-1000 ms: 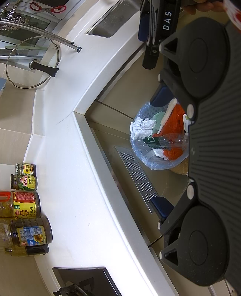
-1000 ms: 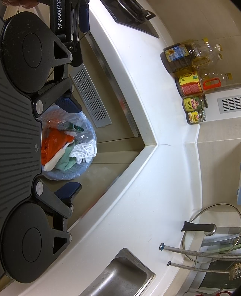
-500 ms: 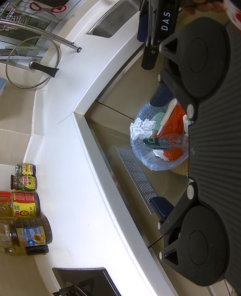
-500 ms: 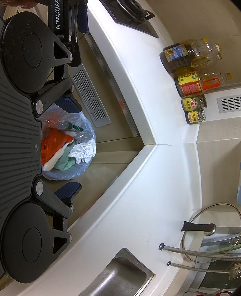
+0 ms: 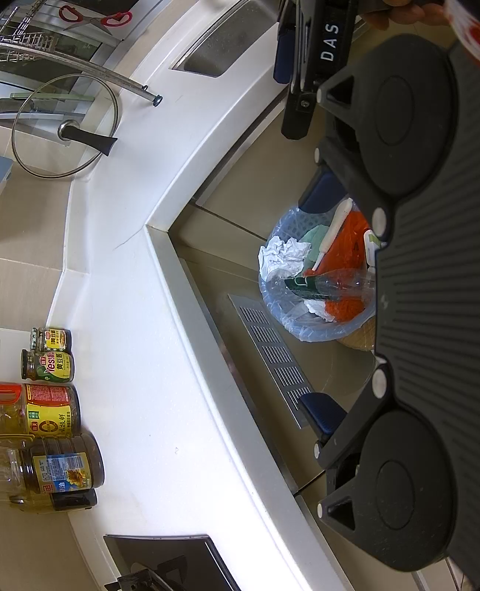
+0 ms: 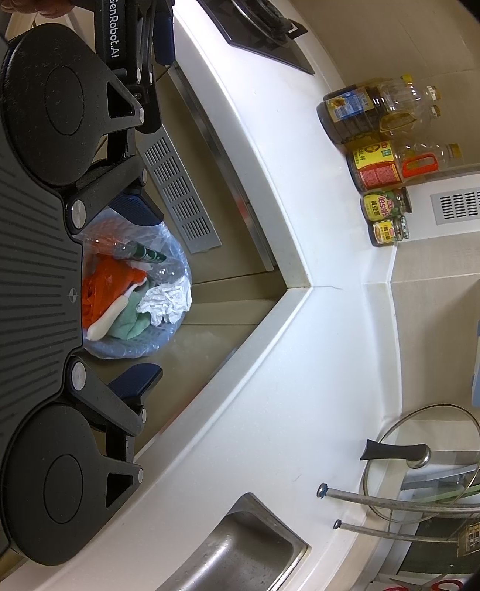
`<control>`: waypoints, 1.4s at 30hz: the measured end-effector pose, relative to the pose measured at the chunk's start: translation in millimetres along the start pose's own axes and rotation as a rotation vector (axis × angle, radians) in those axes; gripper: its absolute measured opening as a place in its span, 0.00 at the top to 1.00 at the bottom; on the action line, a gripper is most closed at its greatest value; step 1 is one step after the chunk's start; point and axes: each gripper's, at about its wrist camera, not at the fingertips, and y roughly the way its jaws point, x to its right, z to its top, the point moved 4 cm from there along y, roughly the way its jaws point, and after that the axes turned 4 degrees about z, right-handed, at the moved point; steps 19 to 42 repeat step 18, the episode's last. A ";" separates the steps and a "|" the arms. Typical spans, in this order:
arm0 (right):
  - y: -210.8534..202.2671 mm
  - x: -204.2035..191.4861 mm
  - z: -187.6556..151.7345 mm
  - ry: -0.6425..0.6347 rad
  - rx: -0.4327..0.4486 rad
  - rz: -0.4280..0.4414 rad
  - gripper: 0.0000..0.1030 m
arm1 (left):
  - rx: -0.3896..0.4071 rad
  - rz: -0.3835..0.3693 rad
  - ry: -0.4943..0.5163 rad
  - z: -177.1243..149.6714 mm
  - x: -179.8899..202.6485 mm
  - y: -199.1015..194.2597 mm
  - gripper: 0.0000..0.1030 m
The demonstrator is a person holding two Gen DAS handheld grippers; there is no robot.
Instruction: Collect trash
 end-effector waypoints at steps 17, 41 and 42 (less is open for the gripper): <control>-0.7 4.3 -1.5 0.005 0.000 -0.002 0.21 | 0.012 -0.011 -0.005 -2.6 4.1 -0.2 0.01; -1.1 5.5 -2.0 0.006 0.000 -0.002 0.21 | 0.009 -0.019 -0.012 -2.2 2.9 0.5 0.01; -1.1 5.5 -2.0 0.006 0.000 -0.002 0.21 | 0.009 -0.019 -0.012 -2.2 2.9 0.5 0.01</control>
